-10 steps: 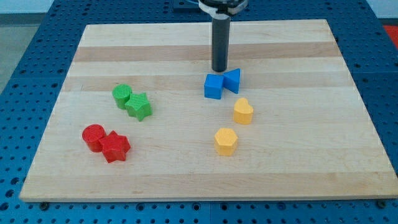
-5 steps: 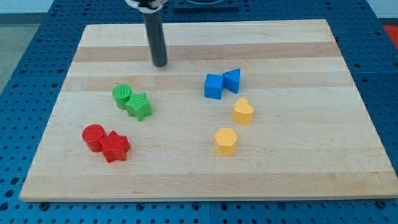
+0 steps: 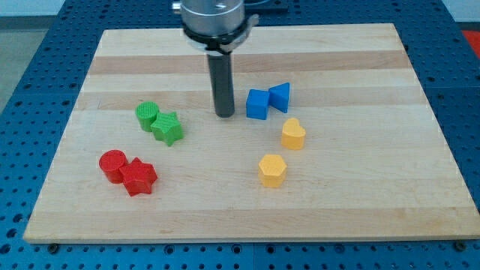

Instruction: Move the blue cube slightly to the top side of the yellow heart

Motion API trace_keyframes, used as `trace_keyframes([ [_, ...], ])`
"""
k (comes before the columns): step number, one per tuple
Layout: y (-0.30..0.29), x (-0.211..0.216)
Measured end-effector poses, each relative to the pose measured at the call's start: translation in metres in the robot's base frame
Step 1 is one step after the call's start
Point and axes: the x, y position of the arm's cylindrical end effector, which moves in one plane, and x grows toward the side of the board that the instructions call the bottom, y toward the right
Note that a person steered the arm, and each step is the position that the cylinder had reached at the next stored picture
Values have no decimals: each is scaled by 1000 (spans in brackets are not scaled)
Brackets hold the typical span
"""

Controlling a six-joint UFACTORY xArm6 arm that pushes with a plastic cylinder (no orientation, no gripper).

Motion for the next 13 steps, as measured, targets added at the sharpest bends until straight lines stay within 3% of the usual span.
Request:
trace_keyframes([
  [3,23,0],
  [7,1,26],
  [10,45,15],
  [13,52,14],
])
